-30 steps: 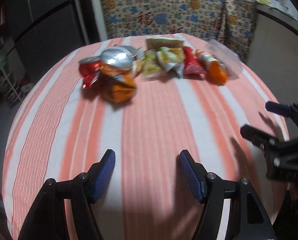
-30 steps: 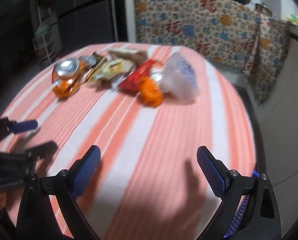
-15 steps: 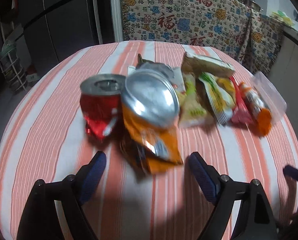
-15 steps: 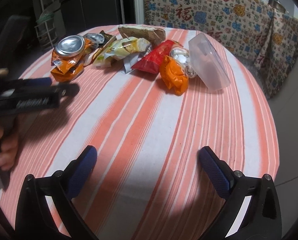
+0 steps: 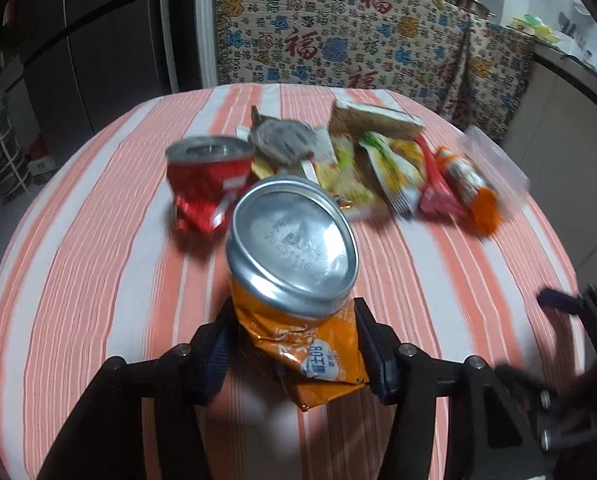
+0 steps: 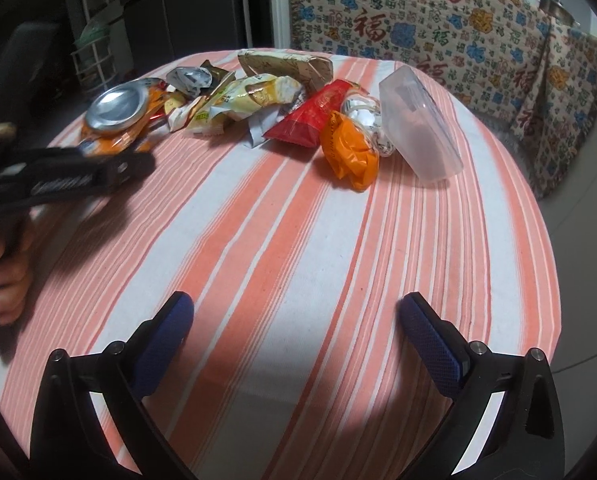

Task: Collect trash
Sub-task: 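Grasp the crushed orange can with the left tool, then grasp the orange-white wrapped item with the right tool while the left tool holds the can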

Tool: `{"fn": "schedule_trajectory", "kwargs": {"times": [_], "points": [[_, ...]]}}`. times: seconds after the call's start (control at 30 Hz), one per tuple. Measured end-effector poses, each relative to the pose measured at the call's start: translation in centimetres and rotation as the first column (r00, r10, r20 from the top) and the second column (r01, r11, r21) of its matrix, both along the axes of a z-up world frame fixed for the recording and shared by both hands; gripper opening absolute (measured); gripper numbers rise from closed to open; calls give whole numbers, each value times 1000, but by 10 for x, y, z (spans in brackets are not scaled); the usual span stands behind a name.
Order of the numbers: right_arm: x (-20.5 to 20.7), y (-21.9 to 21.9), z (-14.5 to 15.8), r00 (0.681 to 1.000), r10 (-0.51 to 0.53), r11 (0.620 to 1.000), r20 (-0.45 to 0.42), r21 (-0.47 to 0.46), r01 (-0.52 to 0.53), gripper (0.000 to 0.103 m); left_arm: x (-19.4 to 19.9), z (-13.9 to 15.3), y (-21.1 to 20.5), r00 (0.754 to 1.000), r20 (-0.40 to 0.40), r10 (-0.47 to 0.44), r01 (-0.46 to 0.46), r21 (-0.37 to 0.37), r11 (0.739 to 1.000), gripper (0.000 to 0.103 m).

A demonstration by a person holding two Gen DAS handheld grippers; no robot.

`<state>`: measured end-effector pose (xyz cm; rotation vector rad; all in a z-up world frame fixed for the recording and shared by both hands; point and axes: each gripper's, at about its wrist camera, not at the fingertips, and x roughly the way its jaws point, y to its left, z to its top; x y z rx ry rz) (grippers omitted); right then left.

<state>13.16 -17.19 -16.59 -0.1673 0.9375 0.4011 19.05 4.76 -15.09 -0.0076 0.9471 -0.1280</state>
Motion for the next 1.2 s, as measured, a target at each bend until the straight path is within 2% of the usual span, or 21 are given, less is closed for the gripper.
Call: {"fn": "schedule_trajectory", "kwargs": {"times": [0.23,0.33,0.43,0.57,0.67,0.77,0.83,0.9,1.0,1.1,1.2], "points": [[0,-4,0,1000,-7,1000,2,-4,7,103,-46,1,11,997,6,-82,83,-23,996,57],[0,-3,0,1000,-6,1000,1,-6,6,103,-45,1,14,995,10,-98,98,-26,995,57],[4,-6,0,1000,-5,1000,-11,-1,5,103,-43,-1,9,995,11,-102,102,12,995,61],[20,-22,3,996,-80,994,-30,68,82,102,-42,-7,1,996,12,-88,87,63,994,70],[37,-17,3,995,-97,994,-19,41,98,102,-40,-8,3,997,12,-71,70,58,996,73],[59,-3,5,997,-78,997,-1,20,78,88,-41,-9,3,997,14,-70,69,60,996,73],[71,3,7,997,-75,996,6,43,74,77,-40,-9,3,997,13,-70,69,62,996,74],[80,3,8,995,-95,992,8,85,94,73,-40,-9,2,997,13,-70,69,61,996,74],[81,2,8,994,-112,989,16,98,110,28,-40,-9,2,998,12,-69,68,60,996,74],[66,5,10,998,-61,994,22,88,59,27,-40,-9,2,998,12,-68,67,58,996,74],[33,11,14,1000,24,996,9,86,-25,27,-40,-9,1,998,12,-67,66,58,996,74]]}}
